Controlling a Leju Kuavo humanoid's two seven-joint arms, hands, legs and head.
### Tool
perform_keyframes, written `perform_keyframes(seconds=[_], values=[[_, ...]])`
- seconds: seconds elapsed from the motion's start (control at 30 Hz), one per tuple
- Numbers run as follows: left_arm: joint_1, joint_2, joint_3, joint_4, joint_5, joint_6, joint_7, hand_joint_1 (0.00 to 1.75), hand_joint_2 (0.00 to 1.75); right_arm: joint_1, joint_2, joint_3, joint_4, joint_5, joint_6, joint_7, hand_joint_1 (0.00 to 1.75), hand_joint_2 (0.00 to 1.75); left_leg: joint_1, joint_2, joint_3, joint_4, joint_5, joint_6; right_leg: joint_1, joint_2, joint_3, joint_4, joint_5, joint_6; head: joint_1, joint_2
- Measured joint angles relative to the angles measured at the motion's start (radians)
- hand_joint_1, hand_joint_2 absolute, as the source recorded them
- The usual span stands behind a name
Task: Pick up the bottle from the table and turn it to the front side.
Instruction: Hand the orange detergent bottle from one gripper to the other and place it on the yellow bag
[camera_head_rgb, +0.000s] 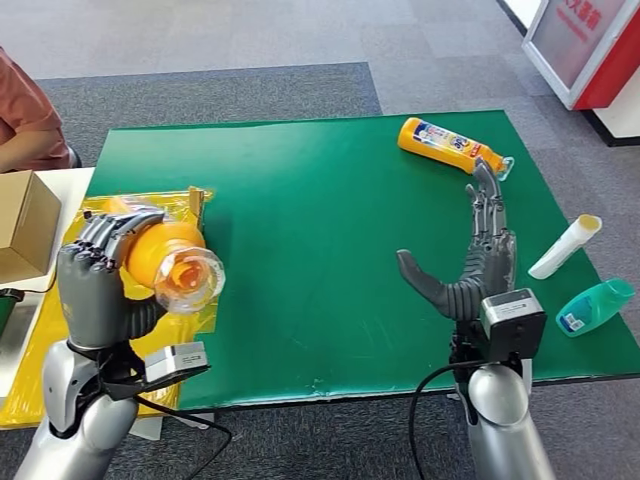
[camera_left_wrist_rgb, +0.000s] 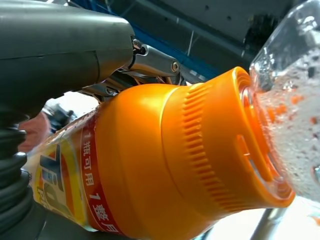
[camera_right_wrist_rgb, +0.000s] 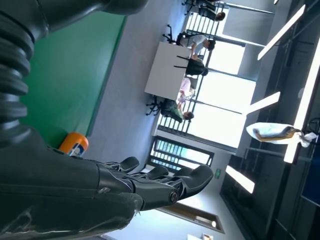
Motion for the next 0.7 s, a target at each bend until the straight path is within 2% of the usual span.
perform_keyframes(seconds=[0.13,0.23,0.3,0.57,0.7], values=[[0.012,0.008,0.006,0.044,-0.170,-0.133,0.119,1.75,1.75,0.008,0.000,-0.010,-0.038,0.013,0.004,0.011,0.00,1.75,0.000,0.000,0.000,0.000,0.000,0.000,0.000,0.000,0.000,0.000,0.000,0.000,0.000,0.000],[0.012,0.013,0.004,0.103,-0.219,-0.242,0.176,1.75,1.75,0.015,0.000,-0.022,-0.057,0.016,0.018,0.020,0.00,1.75,0.000,0.000,0.000,0.000,0.000,0.000,0.000,0.000,0.000,0.000,0.000,0.000,0.000,0.000],[0.008,0.014,0.003,0.150,-0.238,-0.283,0.199,1.75,1.75,0.016,0.001,-0.029,-0.062,0.011,0.030,0.024,0.00,1.75,0.000,0.000,0.000,0.000,0.000,0.000,0.000,0.000,0.000,0.000,0.000,0.000,0.000,0.000],[-0.033,0.011,0.003,0.435,-0.169,-0.346,0.203,1.75,1.75,0.004,0.014,-0.043,-0.062,-0.047,0.042,0.031,0.00,1.75,0.000,0.000,0.000,0.000,0.000,0.000,0.000,0.000,0.000,0.000,0.000,0.000,0.000,0.000],[-0.102,0.008,0.012,0.600,-0.134,-0.342,0.188,1.75,1.75,-0.016,0.015,-0.045,-0.053,-0.062,0.041,0.033,0.00,1.75,0.000,0.000,0.001,0.000,0.000,0.000,0.000,0.000,0.001,0.000,0.001,-0.001,0.000,0.000]])
